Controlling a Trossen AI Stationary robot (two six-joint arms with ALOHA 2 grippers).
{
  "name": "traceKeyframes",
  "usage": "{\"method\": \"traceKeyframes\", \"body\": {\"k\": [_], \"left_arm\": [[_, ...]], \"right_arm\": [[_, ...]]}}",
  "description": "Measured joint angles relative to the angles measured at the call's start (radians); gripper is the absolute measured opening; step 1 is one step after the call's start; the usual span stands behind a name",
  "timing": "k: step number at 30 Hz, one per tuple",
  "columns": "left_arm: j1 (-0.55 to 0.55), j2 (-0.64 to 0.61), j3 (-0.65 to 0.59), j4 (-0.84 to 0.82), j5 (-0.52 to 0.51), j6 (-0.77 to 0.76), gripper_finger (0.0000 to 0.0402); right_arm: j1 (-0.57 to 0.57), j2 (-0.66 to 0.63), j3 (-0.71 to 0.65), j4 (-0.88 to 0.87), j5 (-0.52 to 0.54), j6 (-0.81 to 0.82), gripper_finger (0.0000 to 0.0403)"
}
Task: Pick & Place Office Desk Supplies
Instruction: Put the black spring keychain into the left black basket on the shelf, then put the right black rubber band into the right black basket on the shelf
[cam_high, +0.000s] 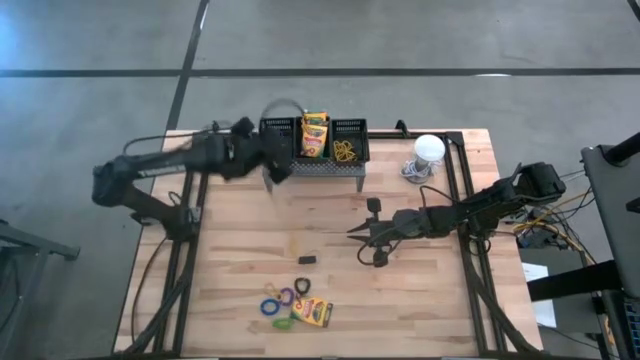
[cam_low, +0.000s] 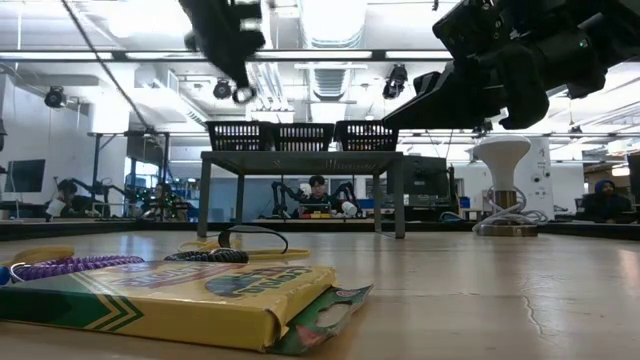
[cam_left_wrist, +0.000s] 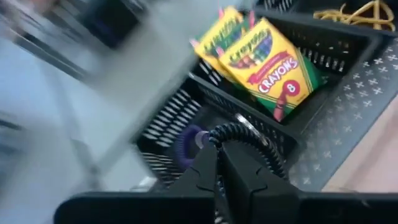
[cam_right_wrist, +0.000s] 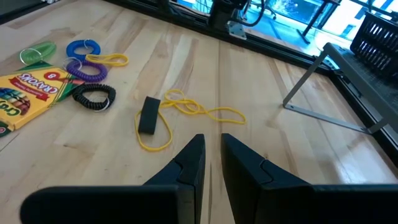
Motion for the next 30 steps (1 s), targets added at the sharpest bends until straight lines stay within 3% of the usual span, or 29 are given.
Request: {"method": "traceKeyframes", "body": {"k": [3, 6, 13, 18, 24, 30], "left_arm": [[0.173, -0.01, -0.037, 0.074, 0.278, 0.017, 0.0012], [0.29, -0.006, -0.069, 0.09, 0.408, 0.008, 0.0013], [0.368, -0.008, -0.102, 0.093, 0.426, 0.026, 0.0042], [0.366, -0.005, -0.115, 0.102, 0.525, 0.029, 0.01], [0.363, -0.012, -0.071, 0.063, 0.533, 0.0, 0.0163], [0.236, -0.058, -0.017, 0.04, 0.585, -0.008, 0.0173]], "right_arm": [[0.0, 0.0, 0.0, 0.0, 0.0, -0.002, 0.0047], [0.0, 0.0, 0.0, 0.0, 0.0, -0.003, 0.0047], [0.0, 0.0, 0.0, -0.003, 0.0, -0.003, 0.0047], [0.0, 0.0, 0.0, -0.003, 0.0, 0.001, 0.0047], [0.0, 0.0, 0.0, -0.004, 0.0, 0.007, 0.0047], [0.0, 0.0, 0.0, -0.003, 0.0, 0.004, 0.0047]]}}
